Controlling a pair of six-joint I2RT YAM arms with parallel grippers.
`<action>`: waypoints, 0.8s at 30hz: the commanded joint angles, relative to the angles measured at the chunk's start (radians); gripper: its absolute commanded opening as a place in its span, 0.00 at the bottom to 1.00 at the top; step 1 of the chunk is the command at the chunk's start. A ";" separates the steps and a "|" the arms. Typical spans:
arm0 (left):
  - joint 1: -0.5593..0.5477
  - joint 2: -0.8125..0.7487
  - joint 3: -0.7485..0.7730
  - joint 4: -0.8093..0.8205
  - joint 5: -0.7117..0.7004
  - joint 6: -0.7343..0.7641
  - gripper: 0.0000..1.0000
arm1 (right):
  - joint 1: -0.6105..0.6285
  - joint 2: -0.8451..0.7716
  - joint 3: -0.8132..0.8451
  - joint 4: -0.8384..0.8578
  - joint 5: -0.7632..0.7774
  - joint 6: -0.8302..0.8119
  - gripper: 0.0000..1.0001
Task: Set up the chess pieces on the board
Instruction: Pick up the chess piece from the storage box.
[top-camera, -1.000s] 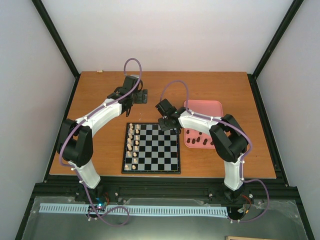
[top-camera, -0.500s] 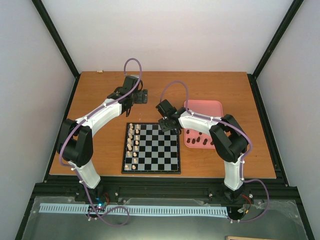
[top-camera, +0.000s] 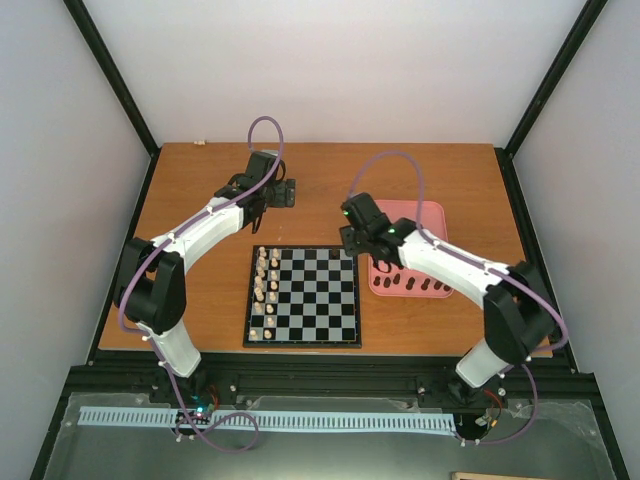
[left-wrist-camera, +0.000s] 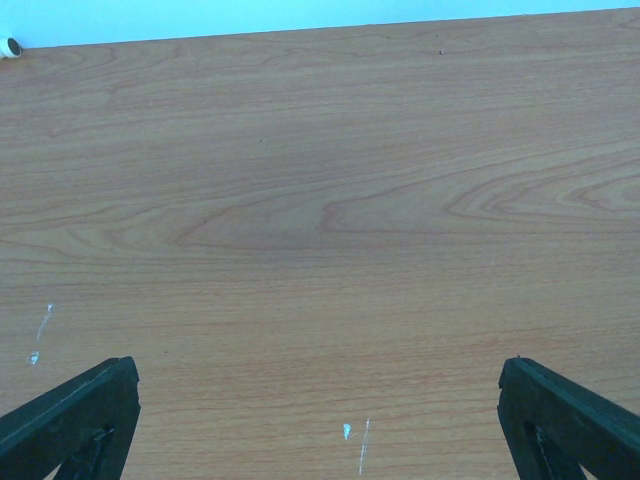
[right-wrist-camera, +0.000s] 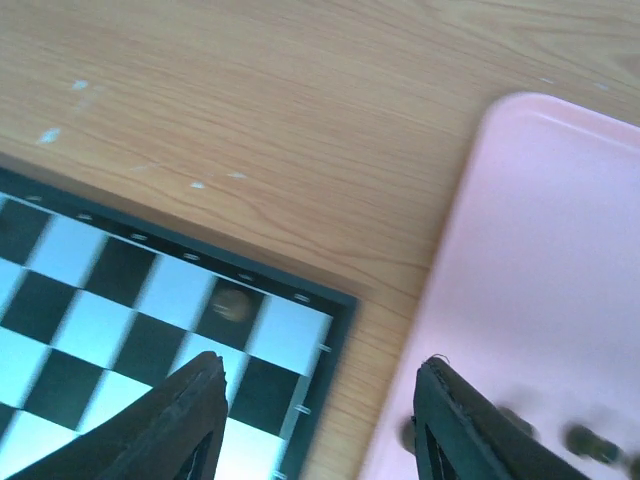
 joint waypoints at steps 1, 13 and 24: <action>0.005 -0.025 0.007 0.009 0.015 -0.010 1.00 | -0.082 -0.081 -0.113 -0.032 0.048 0.035 0.52; 0.005 -0.015 0.012 0.005 0.020 -0.013 1.00 | -0.133 0.003 -0.218 0.025 -0.028 0.048 0.47; 0.005 -0.006 0.017 0.005 0.020 -0.014 1.00 | -0.137 0.021 -0.234 0.044 -0.043 0.044 0.44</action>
